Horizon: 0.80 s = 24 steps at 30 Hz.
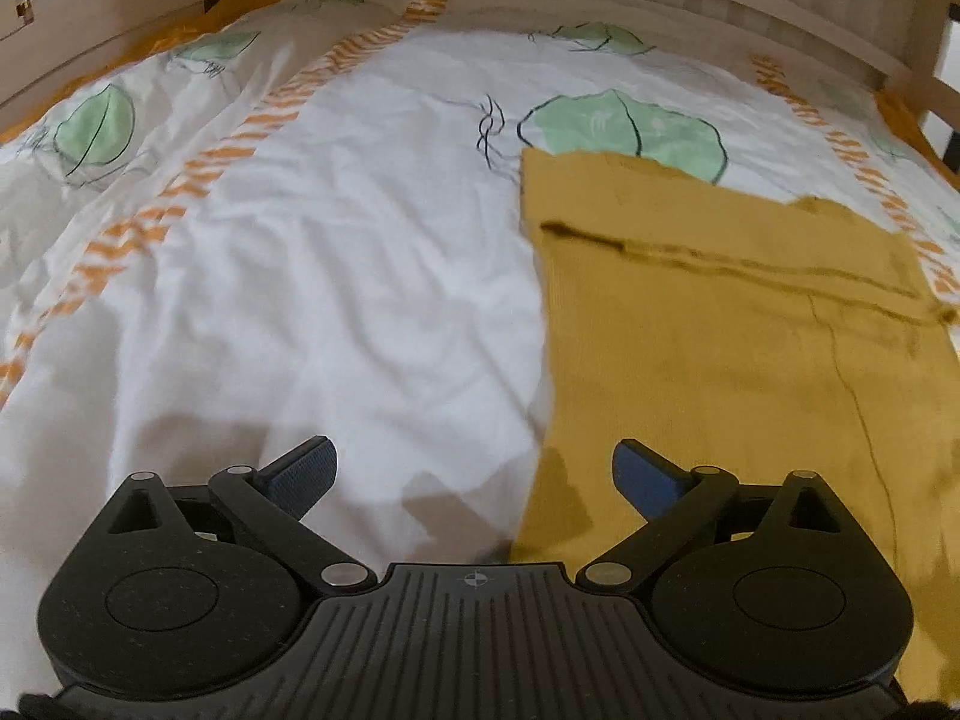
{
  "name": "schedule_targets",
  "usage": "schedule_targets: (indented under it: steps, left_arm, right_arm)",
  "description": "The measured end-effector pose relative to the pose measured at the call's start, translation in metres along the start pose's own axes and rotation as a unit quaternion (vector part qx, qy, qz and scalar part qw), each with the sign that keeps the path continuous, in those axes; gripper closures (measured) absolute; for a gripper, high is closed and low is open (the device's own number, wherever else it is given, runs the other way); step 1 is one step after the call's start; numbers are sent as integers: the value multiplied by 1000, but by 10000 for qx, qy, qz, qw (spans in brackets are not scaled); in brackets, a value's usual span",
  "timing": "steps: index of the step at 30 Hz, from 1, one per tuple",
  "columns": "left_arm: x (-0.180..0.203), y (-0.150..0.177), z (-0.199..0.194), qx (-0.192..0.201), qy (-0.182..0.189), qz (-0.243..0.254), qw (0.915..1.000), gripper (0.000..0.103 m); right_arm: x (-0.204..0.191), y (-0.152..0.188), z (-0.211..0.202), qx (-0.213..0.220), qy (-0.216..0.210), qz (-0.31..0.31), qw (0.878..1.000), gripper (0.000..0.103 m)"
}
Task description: Fold small clothes
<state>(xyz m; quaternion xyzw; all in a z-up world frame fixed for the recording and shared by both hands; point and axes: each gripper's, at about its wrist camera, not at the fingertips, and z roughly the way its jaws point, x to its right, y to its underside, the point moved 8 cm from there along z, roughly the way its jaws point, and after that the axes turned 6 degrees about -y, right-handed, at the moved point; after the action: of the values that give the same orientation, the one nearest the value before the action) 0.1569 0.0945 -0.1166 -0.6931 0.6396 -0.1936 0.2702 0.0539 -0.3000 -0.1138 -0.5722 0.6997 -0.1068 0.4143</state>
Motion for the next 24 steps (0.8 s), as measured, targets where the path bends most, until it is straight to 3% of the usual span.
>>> schedule_targets:
  steps: [15,24]
  left_arm:
    - [-10,75,-27,-548,759,116,9955,3]
    - [9,91,-24,-606,1268,447,9891,3]
  right_arm:
    - [13,27,-24,-160,-66,368,9992,0]
    - [8,42,-25,-429,-97,294,9986,0]
